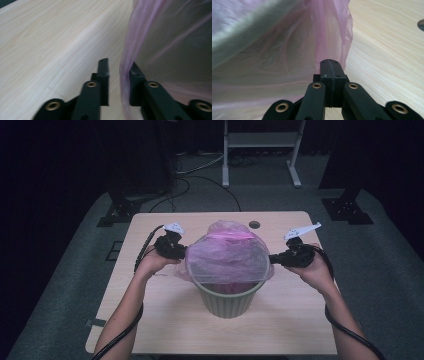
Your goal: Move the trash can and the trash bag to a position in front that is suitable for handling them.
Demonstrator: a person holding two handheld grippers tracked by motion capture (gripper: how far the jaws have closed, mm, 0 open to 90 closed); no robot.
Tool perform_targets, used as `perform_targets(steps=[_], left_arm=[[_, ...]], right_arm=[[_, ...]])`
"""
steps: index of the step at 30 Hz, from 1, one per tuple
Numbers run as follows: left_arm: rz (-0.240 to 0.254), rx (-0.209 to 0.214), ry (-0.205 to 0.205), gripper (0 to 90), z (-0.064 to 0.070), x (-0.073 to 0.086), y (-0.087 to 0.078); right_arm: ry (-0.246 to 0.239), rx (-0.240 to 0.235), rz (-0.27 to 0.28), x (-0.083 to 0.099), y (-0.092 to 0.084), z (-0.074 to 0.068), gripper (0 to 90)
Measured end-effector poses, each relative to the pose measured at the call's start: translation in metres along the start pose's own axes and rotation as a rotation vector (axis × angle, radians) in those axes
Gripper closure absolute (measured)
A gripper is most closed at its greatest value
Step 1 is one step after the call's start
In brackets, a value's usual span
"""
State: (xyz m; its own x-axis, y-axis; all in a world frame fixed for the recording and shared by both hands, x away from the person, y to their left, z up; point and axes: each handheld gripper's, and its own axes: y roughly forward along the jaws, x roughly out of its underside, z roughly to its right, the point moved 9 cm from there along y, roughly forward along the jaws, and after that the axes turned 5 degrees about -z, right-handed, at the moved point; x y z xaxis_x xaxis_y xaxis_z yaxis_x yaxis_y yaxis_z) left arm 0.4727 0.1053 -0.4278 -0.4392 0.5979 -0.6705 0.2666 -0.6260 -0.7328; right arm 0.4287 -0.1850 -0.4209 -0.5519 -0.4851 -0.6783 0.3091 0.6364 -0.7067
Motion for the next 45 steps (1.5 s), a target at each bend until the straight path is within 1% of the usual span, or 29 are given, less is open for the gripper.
perform_targets(steps=[2,4,5,7,8,10,12,13,15,17,18,19,22,24,26,28,30,31,34,36,37,38,39,40,41,43,45], left_arm=[[0.009,-0.003,0.014,66.8,0.002,0.000,-0.006],[0.020,-0.013,0.029,60.7,0.004,0.000,-0.014],[0.026,-0.015,0.037,58.4,0.004,0.000,-0.019],[0.040,-0.004,0.040,54.7,0.006,0.002,-0.029],[0.042,-0.010,0.046,53.2,0.006,0.003,-0.034],[0.048,-0.008,0.051,49.7,0.008,0.006,-0.044],[0.054,-0.009,0.068,47.9,0.012,0.009,-0.053],[0.060,-0.003,0.080,47.0,0.015,0.011,-0.057],[0.064,0.006,0.092,45.5,0.020,0.016,-0.065],[0.071,0.032,0.111,45.1,0.028,0.022,-0.072],[0.077,0.052,0.120,44.9,0.033,0.025,-0.075],[0.081,0.065,0.125,44.1,0.036,0.027,-0.076],[0.086,0.121,0.158,42.5,0.051,0.033,-0.079],[0.081,0.156,0.191,40.7,0.063,0.037,-0.079],[0.074,0.168,0.216,37.7,0.070,0.039,-0.077],[0.067,0.165,0.231,36.1,0.075,0.039,-0.073],[0.070,0.177,0.235,35.3,0.080,0.037,-0.070],[0.069,0.176,0.250,35.3,0.082,0.036,-0.068],[0.059,0.173,0.267,35.5,0.086,0.036,-0.063],[0.047,0.155,0.276,40.8,0.086,0.035,-0.060],[0.044,0.158,0.275,46.2,0.086,0.035,-0.058],[0.042,0.148,0.284,52.3,0.086,0.035,-0.057],[0.038,0.137,0.301,60.8,0.085,0.035,-0.055],[0.036,0.136,0.311,69.3,0.086,0.036,-0.054],[0.042,0.138,0.325,76.3,0.088,0.036,-0.052],[0.045,0.142,0.335,87.7,0.090,0.036,-0.051],[0.048,0.156,0.345,89.9,0.094,0.038,-0.050]], right_arm=[[0.000,0.000,0.034,-0.002,-0.007,0.000,84.7],[0.008,-0.004,0.064,-0.003,-0.016,0.000,76.1],[0.005,-0.010,0.074,-0.003,-0.020,-0.001,74.9],[-0.002,-0.015,0.096,-0.002,-0.028,-0.004,71.4],[-0.007,-0.021,0.105,-0.002,-0.032,-0.006,69.6],[-0.030,-0.029,0.121,-0.002,-0.039,-0.011,67.0],[-0.052,-0.039,0.135,-0.001,-0.046,-0.017,64.2],[-0.063,-0.053,0.140,-0.001,-0.048,-0.020,63.1],[-0.096,-0.078,0.137,0.001,-0.052,-0.029,60.6],[-0.123,-0.104,0.127,0.004,-0.054,-0.037,57.5],[-0.141,-0.116,0.123,0.006,-0.055,-0.042,56.2],[-0.162,-0.131,0.117,0.008,-0.055,-0.048,54.8],[-0.197,-0.163,0.107,0.012,-0.053,-0.060,51.1],[-0.223,-0.184,0.096,0.015,-0.050,-0.068,49.2],[-0.244,-0.182,0.084,0.017,-0.046,-0.073,47.8],[-0.260,-0.174,0.080,0.017,-0.043,-0.076,46.9],[-0.277,-0.160,0.078,0.015,-0.041,-0.078,46.9],[-0.283,-0.159,0.082,0.014,-0.040,-0.080,47.1],[-0.303,-0.116,0.087,0.012,-0.038,-0.081,51.7],[-0.305,-0.088,0.084,0.012,-0.038,-0.080,59.6],[-0.303,-0.080,0.082,0.012,-0.038,-0.080,65.7],[-0.300,-0.067,0.075,0.013,-0.038,-0.080,73.3],[-0.299,-0.047,0.070,0.013,-0.037,-0.079,78.4],[-0.289,-0.035,0.067,0.013,-0.037,-0.080,85.1],[-0.285,-0.037,0.067,0.014,-0.036,-0.081,90.0],[-0.278,-0.037,0.066,0.015,-0.036,-0.083,90.0],[-0.275,-0.053,0.050,0.019,-0.034,-0.085,90.0]])
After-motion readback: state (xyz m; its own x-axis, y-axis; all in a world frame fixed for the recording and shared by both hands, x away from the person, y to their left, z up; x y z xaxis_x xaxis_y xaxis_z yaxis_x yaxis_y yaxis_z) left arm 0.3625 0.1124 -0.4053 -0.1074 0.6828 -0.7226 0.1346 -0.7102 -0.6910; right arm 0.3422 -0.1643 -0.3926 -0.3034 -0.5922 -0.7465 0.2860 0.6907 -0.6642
